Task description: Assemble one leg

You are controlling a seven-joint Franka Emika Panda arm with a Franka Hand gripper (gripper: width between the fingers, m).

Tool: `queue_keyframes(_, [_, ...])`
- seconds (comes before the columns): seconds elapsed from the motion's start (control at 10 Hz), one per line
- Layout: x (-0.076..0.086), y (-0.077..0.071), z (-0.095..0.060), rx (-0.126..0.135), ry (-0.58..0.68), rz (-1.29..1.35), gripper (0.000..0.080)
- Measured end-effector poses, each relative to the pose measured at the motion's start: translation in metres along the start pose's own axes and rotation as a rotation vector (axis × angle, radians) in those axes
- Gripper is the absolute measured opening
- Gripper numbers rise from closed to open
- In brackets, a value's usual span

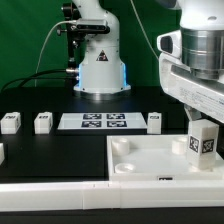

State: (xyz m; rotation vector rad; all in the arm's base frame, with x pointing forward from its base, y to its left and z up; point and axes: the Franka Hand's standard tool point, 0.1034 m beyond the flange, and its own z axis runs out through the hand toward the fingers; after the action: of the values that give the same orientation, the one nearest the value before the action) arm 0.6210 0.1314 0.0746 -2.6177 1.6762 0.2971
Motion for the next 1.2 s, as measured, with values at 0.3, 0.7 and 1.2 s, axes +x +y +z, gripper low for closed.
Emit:
queue_keyframes(0.3, [0.002, 0.001, 0.001, -0.002, -0.001, -0.282, 0.0642])
queue_keyframes(0.7, [0.003, 0.002, 0.002, -0.009, 0.005, -0.771, 0.0649])
queue_keyframes(1.2, [0.015, 0.003, -0.002, -0.057, 0.033, -1.497, 0.0649])
